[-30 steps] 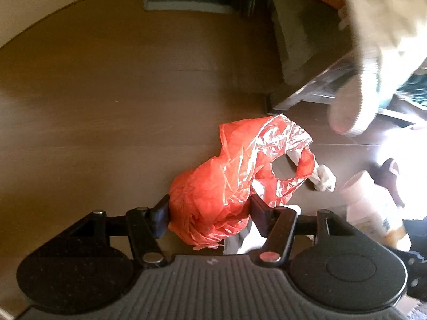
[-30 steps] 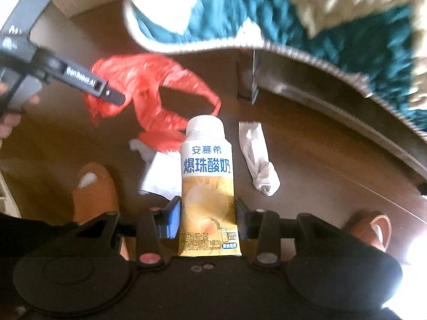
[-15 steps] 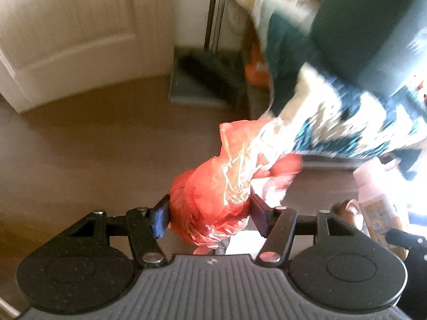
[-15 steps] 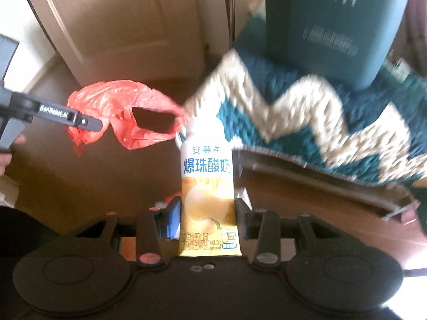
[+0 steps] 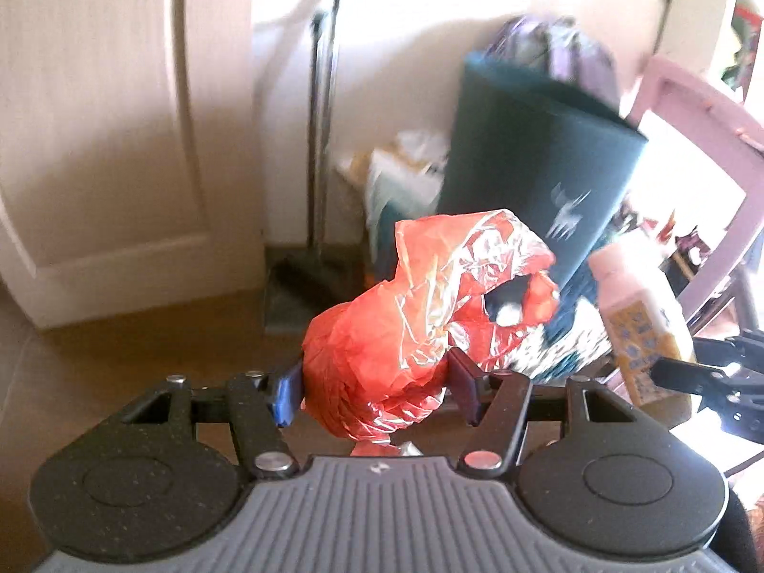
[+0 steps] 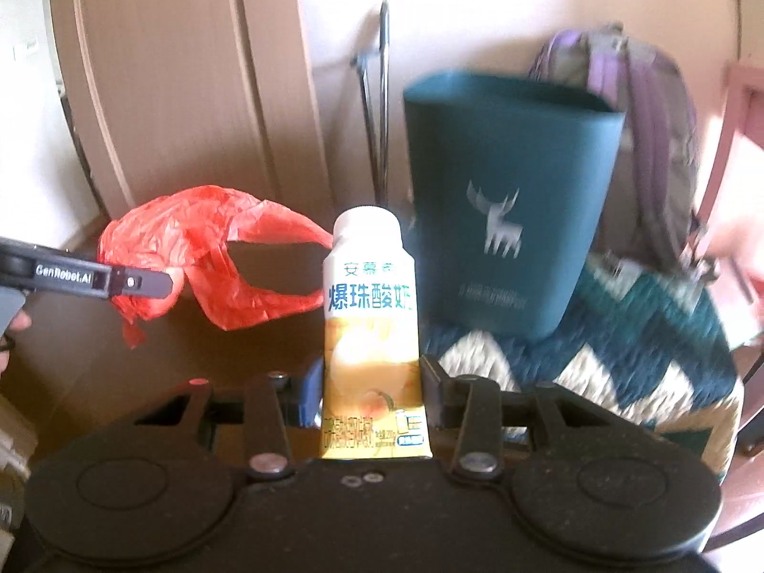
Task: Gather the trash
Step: 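Lift the red bag and yogurt bottle up to the teal bin with both tools, then open both tools inside the bin to drop the bag and bottle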
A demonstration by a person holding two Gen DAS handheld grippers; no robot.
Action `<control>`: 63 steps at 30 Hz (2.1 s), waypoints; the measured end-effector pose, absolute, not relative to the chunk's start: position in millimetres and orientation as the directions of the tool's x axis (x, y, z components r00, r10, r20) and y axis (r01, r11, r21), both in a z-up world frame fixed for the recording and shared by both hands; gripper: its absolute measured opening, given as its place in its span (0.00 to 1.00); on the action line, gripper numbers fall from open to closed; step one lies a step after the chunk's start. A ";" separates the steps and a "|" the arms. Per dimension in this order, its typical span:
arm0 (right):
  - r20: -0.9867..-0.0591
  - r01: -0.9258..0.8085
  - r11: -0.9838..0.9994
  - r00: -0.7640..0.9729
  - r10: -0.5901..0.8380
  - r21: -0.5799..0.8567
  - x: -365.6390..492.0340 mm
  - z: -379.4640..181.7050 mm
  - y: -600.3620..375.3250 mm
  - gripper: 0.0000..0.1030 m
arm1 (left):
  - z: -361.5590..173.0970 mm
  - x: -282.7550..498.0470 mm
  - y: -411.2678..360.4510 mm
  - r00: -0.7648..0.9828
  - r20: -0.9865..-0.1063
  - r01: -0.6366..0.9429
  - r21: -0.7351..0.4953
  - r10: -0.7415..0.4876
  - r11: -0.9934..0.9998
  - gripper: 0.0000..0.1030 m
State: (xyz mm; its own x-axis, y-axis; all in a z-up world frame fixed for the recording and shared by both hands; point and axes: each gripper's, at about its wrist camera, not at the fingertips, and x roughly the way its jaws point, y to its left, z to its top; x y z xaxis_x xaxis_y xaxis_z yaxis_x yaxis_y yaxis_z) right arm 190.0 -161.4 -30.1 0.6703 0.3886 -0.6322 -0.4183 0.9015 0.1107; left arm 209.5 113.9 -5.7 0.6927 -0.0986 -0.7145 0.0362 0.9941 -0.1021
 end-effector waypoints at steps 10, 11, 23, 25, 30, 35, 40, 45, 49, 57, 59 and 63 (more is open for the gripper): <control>-0.489 -0.373 0.925 0.795 0.359 0.073 215.4 41.5 -188.0 0.39 | 70.8 237.6 59.9 0.802 -0.586 0.091 -0.073 -0.117 0.993 0.59; -0.476 -0.366 0.928 0.806 0.351 0.064 218.8 48.1 -189.9 0.40 | 78.6 240.6 56.7 0.809 -0.576 0.092 -0.071 -0.116 0.993 0.59; -0.376 -0.298 0.954 0.881 0.287 0.031 281.7 98.8 -207.9 0.40 | 140.2 294.3 19.1 0.869 -0.482 0.109 -0.036 -0.113 0.993 0.59; -0.372 -0.284 0.959 0.888 0.271 0.022 296.8 101.0 -208.5 0.40 | 144.6 309.0 8.5 0.871 -0.479 0.113 -0.029 -0.113 0.993 0.59; -0.379 -0.269 0.963 0.892 0.248 -0.004 329.5 97.9 -205.1 0.40 | 142.9 349.9 -13.6 0.858 -0.501 0.121 -0.014 -0.112 0.993 0.59; -0.407 -0.242 0.970 0.888 0.216 -0.013 361.9 81.0 -204.0 0.40 | 128.1 392.4 -31.6 0.830 -0.545 0.128 -0.021 -0.119 0.992 0.59; -0.463 -0.205 0.979 0.867 0.186 0.010 397.2 59.7 -214.1 0.40 | 107.9 429.9 -49.5 0.800 -0.589 0.136 -0.003 -0.112 0.991 0.59; -0.515 -0.194 0.980 0.836 0.188 0.042 418.4 44.6 -221.8 0.40 | 82.7 456.4 -61.6 0.755 -0.647 0.147 0.013 -0.104 0.989 0.59; -0.541 -0.213 0.977 0.820 0.186 0.013 423.2 35.9 -218.7 0.40 | 65.5 469.4 -67.4 0.728 -0.679 0.152 0.025 -0.095 0.988 0.59; -0.576 -0.262 0.964 0.794 0.193 -0.037 425.4 26.7 -212.5 0.40 | 39.6 487.2 -74.3 0.662 -0.746 0.169 0.051 -0.075 0.984 0.61; -0.573 -0.269 0.962 0.796 0.196 -0.044 425.2 27.6 -212.1 0.40 | 35.2 488.7 -74.6 0.654 -0.753 0.166 0.056 -0.068 0.985 0.60; -0.575 -0.275 0.960 0.793 0.201 -0.043 422.5 28.1 -213.2 0.41 | 32.6 489.4 -73.0 0.640 -0.764 0.163 0.033 -0.081 0.986 0.64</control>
